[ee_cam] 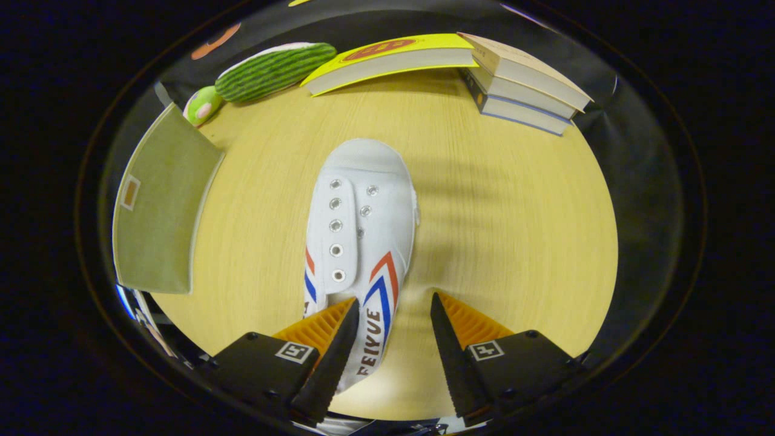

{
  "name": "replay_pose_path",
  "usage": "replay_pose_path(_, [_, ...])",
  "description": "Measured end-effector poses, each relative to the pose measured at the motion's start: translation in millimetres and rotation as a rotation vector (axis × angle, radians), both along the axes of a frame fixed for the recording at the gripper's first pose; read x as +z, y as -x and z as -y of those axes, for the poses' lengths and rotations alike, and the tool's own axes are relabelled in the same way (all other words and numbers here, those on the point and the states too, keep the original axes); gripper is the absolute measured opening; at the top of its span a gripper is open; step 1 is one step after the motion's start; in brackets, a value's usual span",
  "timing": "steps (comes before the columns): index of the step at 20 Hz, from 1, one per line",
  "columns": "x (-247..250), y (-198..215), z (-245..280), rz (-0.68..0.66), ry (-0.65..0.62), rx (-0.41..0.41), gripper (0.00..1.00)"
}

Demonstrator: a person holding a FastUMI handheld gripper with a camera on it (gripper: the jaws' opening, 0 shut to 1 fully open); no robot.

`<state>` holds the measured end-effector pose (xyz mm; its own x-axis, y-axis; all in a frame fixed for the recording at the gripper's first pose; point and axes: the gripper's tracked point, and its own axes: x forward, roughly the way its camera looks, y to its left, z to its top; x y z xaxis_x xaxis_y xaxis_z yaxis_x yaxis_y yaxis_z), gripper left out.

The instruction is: Open the storage box then place both shoes into the box .Put the left shoe in first, then the right shoe, with the right side of both shoes facing outward in a uniform manner.

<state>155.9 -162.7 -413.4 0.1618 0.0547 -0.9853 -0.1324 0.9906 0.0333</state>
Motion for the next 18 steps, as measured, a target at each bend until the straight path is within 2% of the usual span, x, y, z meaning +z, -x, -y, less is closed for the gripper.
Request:
replay_pose_path(1, [-5, -1, -7, 0.011, -0.047, -0.006, 0.64])
replay_pose_path(2, [9, -1, -6, 0.017, -0.07, -0.036, 0.5])
replay_pose_path(3, [-3, 1, -8, 0.018, -0.092, -0.085, 0.36])
replay_pose_path(5, [1, -1, -7, 0.032, -0.126, -0.135, 0.3])
replay_pose_path(6, [3, 1, -9, 0.022, -0.158, -0.164, 0.22])
replay_pose_path(8, [9, 4, -15, 0.006, -0.219, -0.247, 0.13])
replay_pose_path(10, [16, 1, -18, 0.011, -0.246, -0.273, 0.07])
replay_pose_path(13, [37, -2, -24, 0.045, -0.237, -0.258, 0.06])
replay_pose_path(18, [103, -3, -65, 0.136, -0.262, -0.228, 0.06])
